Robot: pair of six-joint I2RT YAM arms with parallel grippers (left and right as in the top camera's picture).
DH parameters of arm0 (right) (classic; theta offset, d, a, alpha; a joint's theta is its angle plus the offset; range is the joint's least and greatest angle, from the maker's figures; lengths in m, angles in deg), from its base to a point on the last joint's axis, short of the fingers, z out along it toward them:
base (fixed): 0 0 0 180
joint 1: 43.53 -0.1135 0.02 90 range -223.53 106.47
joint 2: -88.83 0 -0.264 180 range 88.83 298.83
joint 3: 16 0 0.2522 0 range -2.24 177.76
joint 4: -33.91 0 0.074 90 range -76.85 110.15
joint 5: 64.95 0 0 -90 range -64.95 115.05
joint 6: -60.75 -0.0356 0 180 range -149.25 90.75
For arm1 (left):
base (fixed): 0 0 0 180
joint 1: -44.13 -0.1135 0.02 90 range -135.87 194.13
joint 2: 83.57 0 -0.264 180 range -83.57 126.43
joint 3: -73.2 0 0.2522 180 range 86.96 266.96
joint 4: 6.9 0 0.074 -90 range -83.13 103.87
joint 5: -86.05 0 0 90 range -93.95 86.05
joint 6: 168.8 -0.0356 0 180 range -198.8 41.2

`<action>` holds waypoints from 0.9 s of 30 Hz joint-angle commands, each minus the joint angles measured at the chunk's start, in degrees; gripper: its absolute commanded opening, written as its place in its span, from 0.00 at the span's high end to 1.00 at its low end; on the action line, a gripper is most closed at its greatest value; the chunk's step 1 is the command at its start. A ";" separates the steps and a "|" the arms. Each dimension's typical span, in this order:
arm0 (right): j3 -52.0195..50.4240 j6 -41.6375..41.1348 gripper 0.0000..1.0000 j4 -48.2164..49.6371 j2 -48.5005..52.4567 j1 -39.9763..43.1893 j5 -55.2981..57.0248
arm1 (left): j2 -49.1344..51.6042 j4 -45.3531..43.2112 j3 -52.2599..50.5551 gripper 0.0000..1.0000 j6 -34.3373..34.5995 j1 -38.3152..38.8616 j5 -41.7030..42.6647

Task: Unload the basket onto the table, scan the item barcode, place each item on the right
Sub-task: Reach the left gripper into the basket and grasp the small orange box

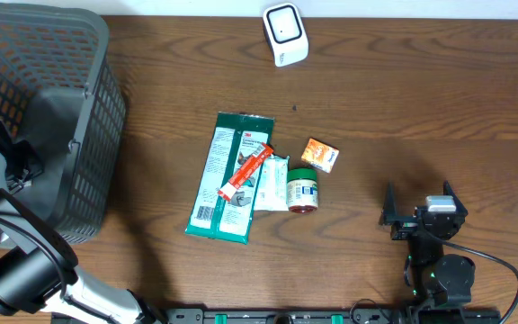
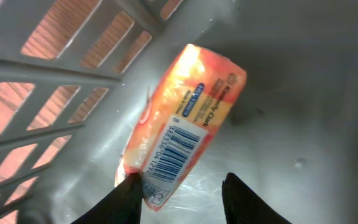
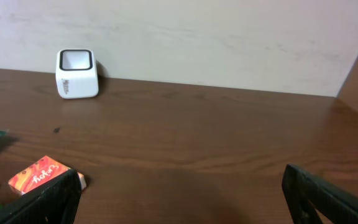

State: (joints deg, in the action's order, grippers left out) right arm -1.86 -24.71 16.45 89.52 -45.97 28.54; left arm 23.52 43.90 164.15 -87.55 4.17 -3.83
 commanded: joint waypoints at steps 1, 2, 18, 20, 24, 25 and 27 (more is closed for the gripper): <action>-0.07 -0.85 0.01 -0.17 -0.31 0.20 0.55 | 0.81 0.22 -0.26 0.53 2.19 0.17 6.49; -0.07 -0.85 0.01 -0.17 -0.31 0.20 0.55 | 0.81 0.11 -0.24 0.48 2.19 0.17 7.65; -0.07 -0.85 0.01 -0.17 -0.31 0.20 0.55 | -5.46 -2.34 2.69 0.22 1.70 0.15 7.82; -0.07 -0.85 0.01 -0.17 -0.31 0.20 0.55 | -6.38 -2.69 2.69 0.21 1.16 0.15 7.80; -0.07 -0.85 0.01 -0.20 -0.31 0.20 0.55 | -6.64 -2.78 2.64 0.18 -1.05 0.11 7.78; -0.07 -0.85 0.01 -0.20 -0.31 0.20 0.55 | -6.45 -2.78 2.60 0.18 -1.62 0.11 7.78; -0.07 -0.85 0.01 -0.17 -0.31 0.20 0.55 | -6.01 -2.93 2.56 0.18 -1.70 0.11 6.62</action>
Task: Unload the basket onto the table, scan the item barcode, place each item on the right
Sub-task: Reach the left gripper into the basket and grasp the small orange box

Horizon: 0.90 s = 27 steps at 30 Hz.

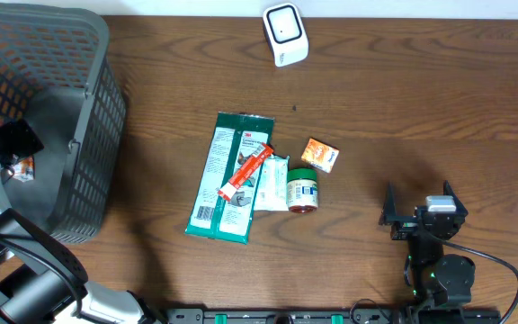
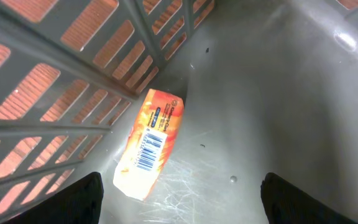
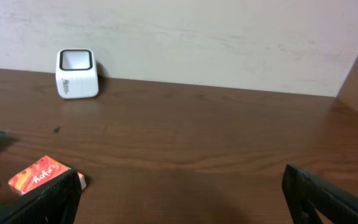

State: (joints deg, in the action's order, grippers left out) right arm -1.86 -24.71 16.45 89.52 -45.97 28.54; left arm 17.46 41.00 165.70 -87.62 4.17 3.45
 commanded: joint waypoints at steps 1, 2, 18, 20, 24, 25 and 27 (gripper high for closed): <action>-0.07 -0.85 0.01 -0.17 -0.31 0.20 0.55 | 0.28 -0.02 1.01 0.18 -1.64 0.11 -1.73; -0.07 -0.85 0.01 -0.20 -0.31 0.20 0.55 | 0.55 -0.02 1.01 0.18 -1.64 0.11 -2.93; -0.07 -0.85 0.01 -0.20 -0.31 0.20 0.55 | 7.19 -0.76 0.83 0.18 -1.62 -0.50 -4.48; -0.07 -0.85 0.01 -0.20 -0.31 0.20 0.55 | 7.21 -0.74 0.83 0.18 -1.57 -0.81 -4.44; -0.07 -0.85 0.01 -0.20 -0.31 0.20 0.55 | 7.30 -0.87 0.13 0.19 -1.57 -0.92 -4.46; -0.07 -0.85 0.01 -0.17 -0.31 0.20 0.55 | 7.32 -0.87 0.04 0.20 -1.55 -0.90 -4.46; -0.07 -0.85 0.01 -0.17 -0.31 0.20 0.55 | 7.37 -1.11 -0.50 0.26 -1.55 -0.90 -4.44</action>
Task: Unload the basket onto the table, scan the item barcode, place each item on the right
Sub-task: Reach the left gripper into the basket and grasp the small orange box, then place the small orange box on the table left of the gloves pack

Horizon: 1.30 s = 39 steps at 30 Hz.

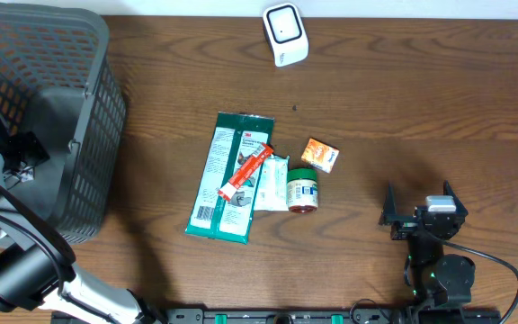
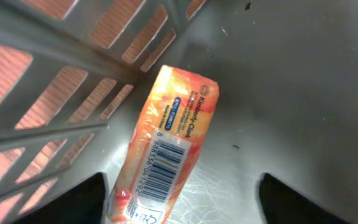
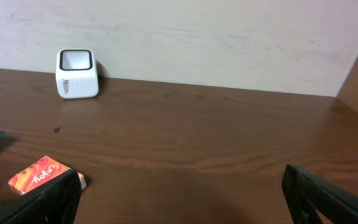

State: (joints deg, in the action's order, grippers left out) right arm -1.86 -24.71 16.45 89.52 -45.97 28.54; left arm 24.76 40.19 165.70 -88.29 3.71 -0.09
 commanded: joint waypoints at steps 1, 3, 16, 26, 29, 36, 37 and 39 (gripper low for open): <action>-0.07 -0.85 0.01 -0.17 -0.31 0.20 0.55 | 0.07 -0.44 -0.52 0.28 -0.79 -0.44 -0.90; -0.07 -0.85 0.01 -0.17 -0.31 0.20 0.55 | 0.07 -0.46 -0.52 0.34 -0.72 -0.44 -0.90; -0.07 -0.85 0.01 -0.17 -0.31 0.20 0.55 | 0.07 0.22 -0.98 0.69 0.83 -0.44 -0.87; -0.07 -0.85 0.01 -0.17 -0.31 0.20 0.55 | -7.61 0.22 3.48 0.93 10.56 -0.11 -0.85; -0.07 -0.85 0.01 -0.17 -0.31 0.20 0.55 | -15.13 0.20 6.45 0.92 13.68 0.37 0.20; -0.07 -0.85 0.01 -0.17 -0.31 0.20 0.55 | -37.57 0.79 8.61 0.92 18.86 4.52 4.72; -0.07 -0.85 0.01 -0.20 -0.31 0.20 0.55 | -39.93 2.27 8.61 0.93 19.34 5.86 6.38; -0.07 -0.85 0.01 -0.20 -0.31 0.20 0.55 | -43.80 6.05 8.61 0.92 21.00 9.18 8.66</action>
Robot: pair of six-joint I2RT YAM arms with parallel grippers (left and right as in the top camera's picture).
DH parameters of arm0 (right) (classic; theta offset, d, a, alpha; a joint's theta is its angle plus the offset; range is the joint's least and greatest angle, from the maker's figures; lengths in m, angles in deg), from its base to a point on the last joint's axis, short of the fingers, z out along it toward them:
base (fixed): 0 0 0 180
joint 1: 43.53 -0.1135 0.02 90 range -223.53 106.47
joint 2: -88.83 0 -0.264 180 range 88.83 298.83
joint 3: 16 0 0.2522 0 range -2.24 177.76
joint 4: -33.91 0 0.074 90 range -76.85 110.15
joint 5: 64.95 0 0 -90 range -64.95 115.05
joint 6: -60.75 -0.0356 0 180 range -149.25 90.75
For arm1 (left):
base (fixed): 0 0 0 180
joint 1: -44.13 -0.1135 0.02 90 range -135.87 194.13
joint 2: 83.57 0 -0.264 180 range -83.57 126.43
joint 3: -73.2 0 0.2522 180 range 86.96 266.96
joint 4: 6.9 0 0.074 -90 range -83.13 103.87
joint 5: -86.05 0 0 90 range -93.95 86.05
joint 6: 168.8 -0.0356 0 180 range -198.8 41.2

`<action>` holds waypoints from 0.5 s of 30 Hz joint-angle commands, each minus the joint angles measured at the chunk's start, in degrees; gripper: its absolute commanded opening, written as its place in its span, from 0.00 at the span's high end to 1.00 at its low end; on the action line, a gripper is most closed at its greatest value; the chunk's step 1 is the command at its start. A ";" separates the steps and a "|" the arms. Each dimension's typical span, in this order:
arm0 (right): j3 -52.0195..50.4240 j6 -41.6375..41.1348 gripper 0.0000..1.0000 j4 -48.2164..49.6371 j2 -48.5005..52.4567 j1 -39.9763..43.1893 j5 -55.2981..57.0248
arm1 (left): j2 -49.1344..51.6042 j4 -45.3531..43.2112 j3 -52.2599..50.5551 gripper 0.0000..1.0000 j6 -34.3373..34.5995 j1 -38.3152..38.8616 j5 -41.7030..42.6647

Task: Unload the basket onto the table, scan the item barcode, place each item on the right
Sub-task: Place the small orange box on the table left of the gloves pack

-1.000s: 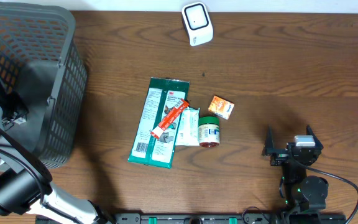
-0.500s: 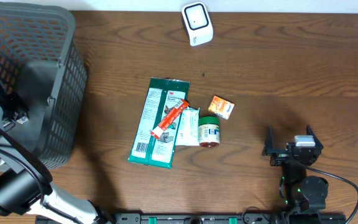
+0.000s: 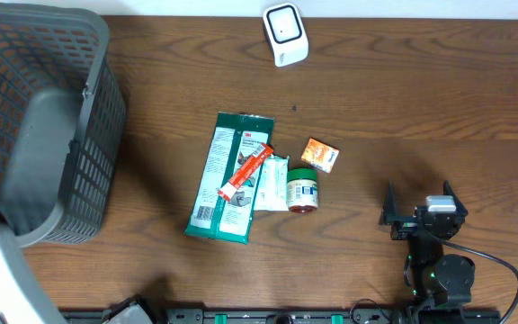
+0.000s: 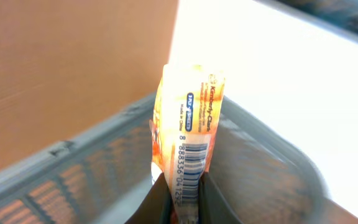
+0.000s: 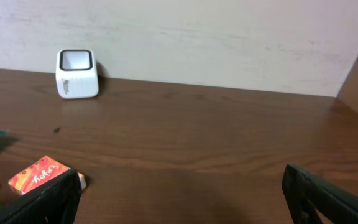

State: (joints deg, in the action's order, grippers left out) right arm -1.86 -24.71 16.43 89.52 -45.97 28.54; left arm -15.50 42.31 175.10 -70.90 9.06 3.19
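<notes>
An orange tissue packet (image 4: 188,134) with a barcode on its face stands upright between the fingers of my left gripper (image 4: 182,194), which is shut on its lower end. It is held above the grey basket (image 4: 86,171), whose rim shows behind it. In the overhead view the packet and left gripper are out of sight; only the basket (image 3: 81,108) and a bit of the left arm show. The white scanner (image 3: 285,34) stands at the table's far edge, also seen in the right wrist view (image 5: 77,74). My right gripper (image 3: 418,219) rests open at the front right, holding nothing.
In the middle of the table lie a long green pack (image 3: 227,175), a red stick sachet (image 3: 245,172), a white sachet (image 3: 271,184), a green-lidded jar (image 3: 302,190) and a small orange box (image 3: 319,155). The basket fills the left side.
My left gripper was open over the orange packet lying on the basket floor. Now it is shut on the packet and holds it upright above the basket's rim. The right arm has not moved.
At first my left gripper was in the basket with its fingers close around the packet's end. Then it stood wide open higher above the packet, then lower over it. Now it grips the packet, raised out of the basket. The table items stayed put.
</notes>
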 commanded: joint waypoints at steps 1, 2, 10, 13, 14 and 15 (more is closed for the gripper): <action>-0.07 -0.85 0.01 -0.15 -0.31 0.20 0.55 | -4.96 5.90 -0.81 0.92 3.93 5.70 6.29; -0.07 -0.85 0.01 -0.15 -0.31 0.20 0.55 | -6.25 8.24 -0.87 0.92 4.33 8.17 7.48; -0.07 -0.85 0.01 -0.15 -0.31 0.20 0.55 | -7.34 19.19 -4.74 0.92 4.87 30.12 7.48; -0.07 -0.85 0.01 -0.15 -0.31 0.20 0.55 | -5.05 19.41 -7.72 0.92 4.87 37.07 3.13; -0.07 -0.85 0.01 -0.15 -0.31 0.20 0.55 | -3.96 19.56 -8.74 0.93 4.90 39.08 1.55; -0.07 -0.85 0.01 -0.15 -0.31 0.20 0.55 | -2.67 19.63 -9.86 0.92 4.90 40.98 0.42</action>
State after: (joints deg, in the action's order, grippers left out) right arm -1.86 -24.71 16.45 89.52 -45.97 28.54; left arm -20.70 61.52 167.86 -66.57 45.39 8.02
